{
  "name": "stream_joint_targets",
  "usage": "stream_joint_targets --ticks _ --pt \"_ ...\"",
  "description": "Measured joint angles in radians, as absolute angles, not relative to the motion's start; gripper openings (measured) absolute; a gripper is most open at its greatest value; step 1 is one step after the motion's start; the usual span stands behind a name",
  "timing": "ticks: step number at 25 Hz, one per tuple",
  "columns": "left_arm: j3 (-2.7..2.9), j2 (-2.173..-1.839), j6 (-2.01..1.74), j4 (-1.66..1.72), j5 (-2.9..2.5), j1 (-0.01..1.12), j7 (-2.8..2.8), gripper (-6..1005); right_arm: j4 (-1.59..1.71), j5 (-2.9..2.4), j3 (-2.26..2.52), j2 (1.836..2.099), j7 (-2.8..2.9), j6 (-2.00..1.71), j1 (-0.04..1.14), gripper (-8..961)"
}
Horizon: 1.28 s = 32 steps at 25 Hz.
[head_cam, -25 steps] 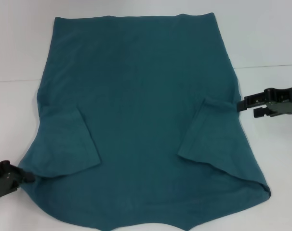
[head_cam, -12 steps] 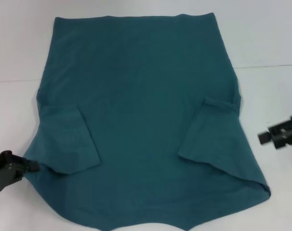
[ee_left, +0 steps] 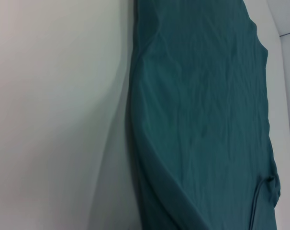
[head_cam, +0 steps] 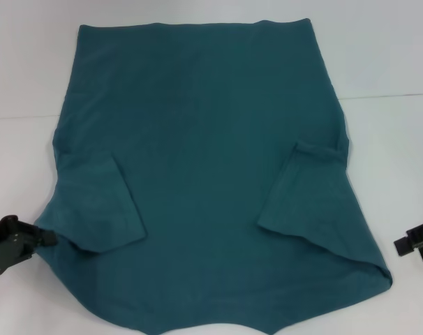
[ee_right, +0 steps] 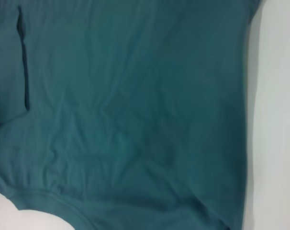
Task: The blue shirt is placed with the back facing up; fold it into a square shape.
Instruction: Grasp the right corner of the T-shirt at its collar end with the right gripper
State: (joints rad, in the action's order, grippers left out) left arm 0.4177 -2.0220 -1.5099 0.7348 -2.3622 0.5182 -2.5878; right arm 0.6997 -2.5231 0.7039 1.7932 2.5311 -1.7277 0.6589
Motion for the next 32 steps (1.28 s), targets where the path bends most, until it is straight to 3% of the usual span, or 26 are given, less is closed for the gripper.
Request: stream_joint_targets --ticks 10,32 --pt "0.415 -2.023 -1.508 0.735 -2.362 0.519 -2.588 32 0.699 -2.577 0.709 1.845 2.512 -1.685 0.656 733" --pt "0.415 -2.026 -1.497 0.733 -2.362 0.512 -2.588 42 0.687 -2.588 0.768 1.891 2.512 -1.596 0.669 733"
